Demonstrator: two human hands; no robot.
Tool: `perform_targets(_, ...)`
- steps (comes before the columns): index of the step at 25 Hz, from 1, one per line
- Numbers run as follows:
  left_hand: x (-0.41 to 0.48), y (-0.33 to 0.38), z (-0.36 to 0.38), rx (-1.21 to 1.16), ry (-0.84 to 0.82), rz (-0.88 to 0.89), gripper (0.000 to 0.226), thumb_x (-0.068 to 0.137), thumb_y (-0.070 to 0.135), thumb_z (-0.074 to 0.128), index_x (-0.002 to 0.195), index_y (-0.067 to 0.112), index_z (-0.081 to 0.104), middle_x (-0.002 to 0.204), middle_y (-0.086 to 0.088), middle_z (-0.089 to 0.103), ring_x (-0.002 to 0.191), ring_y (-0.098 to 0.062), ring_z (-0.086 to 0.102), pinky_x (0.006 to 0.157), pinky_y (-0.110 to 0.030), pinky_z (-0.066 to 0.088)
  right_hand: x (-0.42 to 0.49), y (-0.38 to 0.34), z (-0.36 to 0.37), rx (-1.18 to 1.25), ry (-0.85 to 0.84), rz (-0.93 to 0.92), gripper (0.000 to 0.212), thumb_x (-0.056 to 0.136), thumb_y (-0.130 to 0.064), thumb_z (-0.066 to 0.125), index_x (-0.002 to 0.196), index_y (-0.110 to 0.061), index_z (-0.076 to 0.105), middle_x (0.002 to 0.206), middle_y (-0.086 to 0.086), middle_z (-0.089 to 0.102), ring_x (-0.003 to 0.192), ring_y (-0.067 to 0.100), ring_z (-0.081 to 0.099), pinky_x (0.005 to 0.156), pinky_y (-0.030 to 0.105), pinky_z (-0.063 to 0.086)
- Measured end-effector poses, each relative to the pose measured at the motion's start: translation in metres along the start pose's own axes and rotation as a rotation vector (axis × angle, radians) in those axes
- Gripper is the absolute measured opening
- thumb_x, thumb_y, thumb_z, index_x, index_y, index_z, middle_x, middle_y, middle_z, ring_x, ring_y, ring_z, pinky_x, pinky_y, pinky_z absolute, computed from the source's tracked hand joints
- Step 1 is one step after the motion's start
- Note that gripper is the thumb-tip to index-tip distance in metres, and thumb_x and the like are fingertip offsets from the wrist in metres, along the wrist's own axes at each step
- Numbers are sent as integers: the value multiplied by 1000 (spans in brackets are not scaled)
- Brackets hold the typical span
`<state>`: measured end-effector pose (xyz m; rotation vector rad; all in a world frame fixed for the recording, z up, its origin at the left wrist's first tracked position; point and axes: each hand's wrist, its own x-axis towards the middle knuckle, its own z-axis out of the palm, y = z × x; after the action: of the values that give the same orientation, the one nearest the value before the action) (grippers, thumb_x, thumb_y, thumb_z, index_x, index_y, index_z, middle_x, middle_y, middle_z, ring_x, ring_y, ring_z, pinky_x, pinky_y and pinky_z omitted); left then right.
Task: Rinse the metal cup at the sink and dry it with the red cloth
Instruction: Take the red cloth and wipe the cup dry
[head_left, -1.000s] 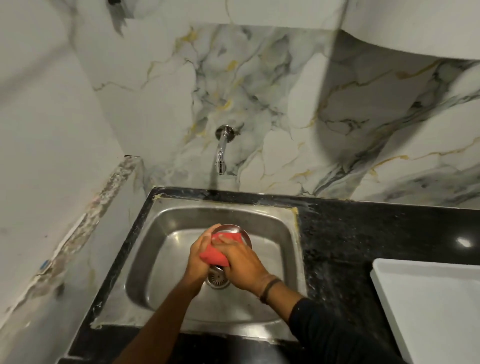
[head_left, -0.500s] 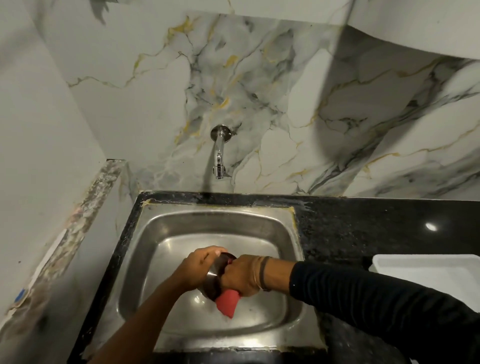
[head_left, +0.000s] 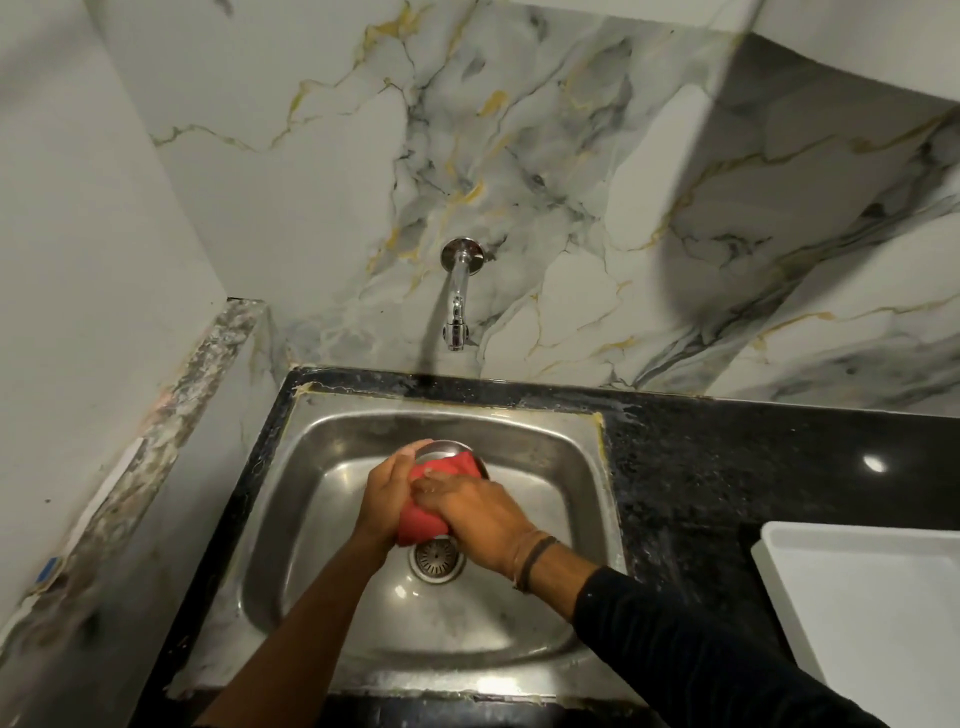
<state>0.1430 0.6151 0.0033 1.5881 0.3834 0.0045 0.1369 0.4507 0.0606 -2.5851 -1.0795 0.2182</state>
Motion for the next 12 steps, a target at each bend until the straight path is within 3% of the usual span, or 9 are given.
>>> perform_targets(4, -2, -12, -8, 59, -88, 31, 38, 106, 37, 39, 115, 28, 75, 111, -5, 79, 109, -24, 73, 102, -46, 56, 9, 6, 11, -156, -44, -122, 44, 93, -27, 79, 134, -20, 69, 142, 1, 70, 131, 25, 67, 103, 43, 62)
perform_targets(7, -2, -15, -10, 197, -48, 122, 53, 103, 44, 32, 129, 18, 70, 121, -11, 77, 116, -26, 70, 108, -51, 52, 21, -15, 19, -347, -91, 68, 67, 94, -26, 77, 152, -5, 53, 152, 18, 60, 140, 39, 57, 119, 51, 50)
perform_targets(9, -2, -12, -7, 291, 15, 208, 55, 104, 46, 31, 134, 19, 68, 126, -8, 76, 120, -23, 69, 109, -45, 52, 30, -27, 17, -367, -160, 279, 82, 94, -37, 78, 157, 1, 42, 151, 26, 56, 138, 46, 54, 117, 56, 48)
perform_targets(10, -1, -10, -6, 326, 43, 263, 54, 105, 45, 31, 135, 20, 68, 127, -6, 76, 119, -19, 69, 107, -34, 53, 36, -32, 14, -338, -180, 374, 82, 93, -40, 79, 156, -2, 42, 146, 25, 59, 135, 45, 55, 114, 55, 50)
perform_targets(12, 0, -6, -4, 402, 96, 381, 50, 107, 40, 34, 137, 19, 68, 126, -4, 77, 114, -10, 69, 98, -14, 49, 47, -38, 7, -205, -211, 515, 66, 92, -38, 81, 146, -9, 55, 134, 20, 67, 125, 39, 62, 106, 52, 55)
